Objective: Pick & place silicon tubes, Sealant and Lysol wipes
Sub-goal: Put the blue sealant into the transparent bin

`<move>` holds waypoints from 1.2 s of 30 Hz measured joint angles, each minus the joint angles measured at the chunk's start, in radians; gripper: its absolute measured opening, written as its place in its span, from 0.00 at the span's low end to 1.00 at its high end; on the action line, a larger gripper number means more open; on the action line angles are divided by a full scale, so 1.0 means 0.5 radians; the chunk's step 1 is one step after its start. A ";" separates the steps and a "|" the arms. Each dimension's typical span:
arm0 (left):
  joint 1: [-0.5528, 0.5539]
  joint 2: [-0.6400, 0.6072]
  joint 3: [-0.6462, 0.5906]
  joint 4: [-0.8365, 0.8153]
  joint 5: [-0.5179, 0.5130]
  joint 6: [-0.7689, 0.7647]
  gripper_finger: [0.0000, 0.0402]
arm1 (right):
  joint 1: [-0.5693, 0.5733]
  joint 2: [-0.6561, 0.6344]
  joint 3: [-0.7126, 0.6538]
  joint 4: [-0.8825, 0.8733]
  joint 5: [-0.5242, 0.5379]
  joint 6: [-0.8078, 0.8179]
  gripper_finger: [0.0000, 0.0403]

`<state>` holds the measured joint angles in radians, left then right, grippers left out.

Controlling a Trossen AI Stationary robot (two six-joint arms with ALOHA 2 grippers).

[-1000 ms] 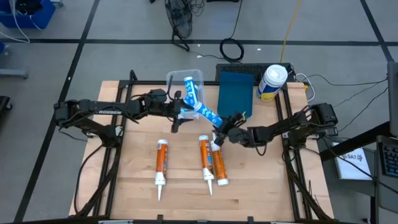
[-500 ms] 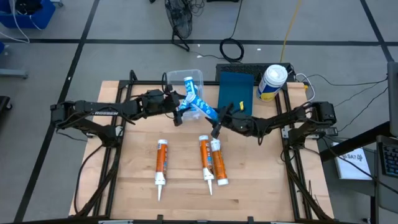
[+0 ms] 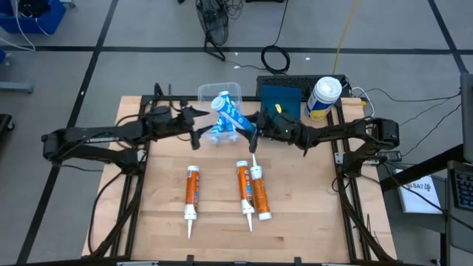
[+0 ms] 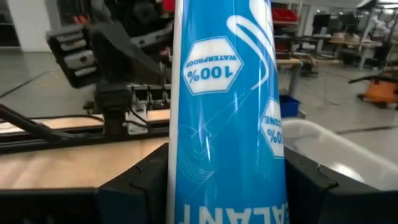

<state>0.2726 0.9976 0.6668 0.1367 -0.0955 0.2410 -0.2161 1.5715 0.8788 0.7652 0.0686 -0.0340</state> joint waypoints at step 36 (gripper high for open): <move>-0.027 -0.358 -0.520 0.516 -0.036 -0.213 0.60 | -0.252 1.143 1.109 0.047 -0.180 0.548 0.53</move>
<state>0.2593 0.8185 0.4068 0.3947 -0.1135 0.1345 -0.3420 2.1429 1.4330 0.7888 -0.0213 0.2401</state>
